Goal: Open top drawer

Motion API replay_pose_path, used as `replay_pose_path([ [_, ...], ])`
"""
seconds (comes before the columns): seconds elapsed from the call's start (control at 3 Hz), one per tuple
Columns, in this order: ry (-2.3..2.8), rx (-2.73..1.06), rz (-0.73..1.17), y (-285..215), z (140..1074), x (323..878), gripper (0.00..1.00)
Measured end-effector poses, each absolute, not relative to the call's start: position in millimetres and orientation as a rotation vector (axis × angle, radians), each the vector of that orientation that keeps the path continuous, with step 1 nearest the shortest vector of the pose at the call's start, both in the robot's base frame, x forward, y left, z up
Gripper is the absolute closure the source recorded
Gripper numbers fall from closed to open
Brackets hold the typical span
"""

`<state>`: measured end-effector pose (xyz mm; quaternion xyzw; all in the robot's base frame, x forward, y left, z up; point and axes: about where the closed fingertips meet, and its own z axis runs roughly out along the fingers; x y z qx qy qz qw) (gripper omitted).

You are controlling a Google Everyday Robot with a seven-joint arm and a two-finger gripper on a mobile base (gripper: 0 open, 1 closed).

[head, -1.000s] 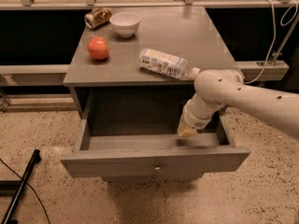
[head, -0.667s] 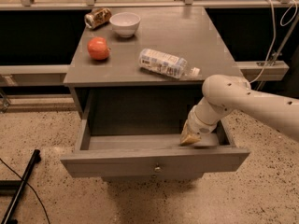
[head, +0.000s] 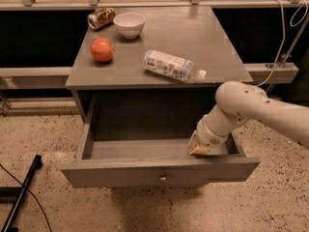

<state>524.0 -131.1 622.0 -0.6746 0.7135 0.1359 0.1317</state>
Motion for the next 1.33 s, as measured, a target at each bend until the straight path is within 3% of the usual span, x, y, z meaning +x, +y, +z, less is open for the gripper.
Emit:
replay_pose_path([
  [1.33,1.924,-1.969,0.601,-116,652,469,0.92],
])
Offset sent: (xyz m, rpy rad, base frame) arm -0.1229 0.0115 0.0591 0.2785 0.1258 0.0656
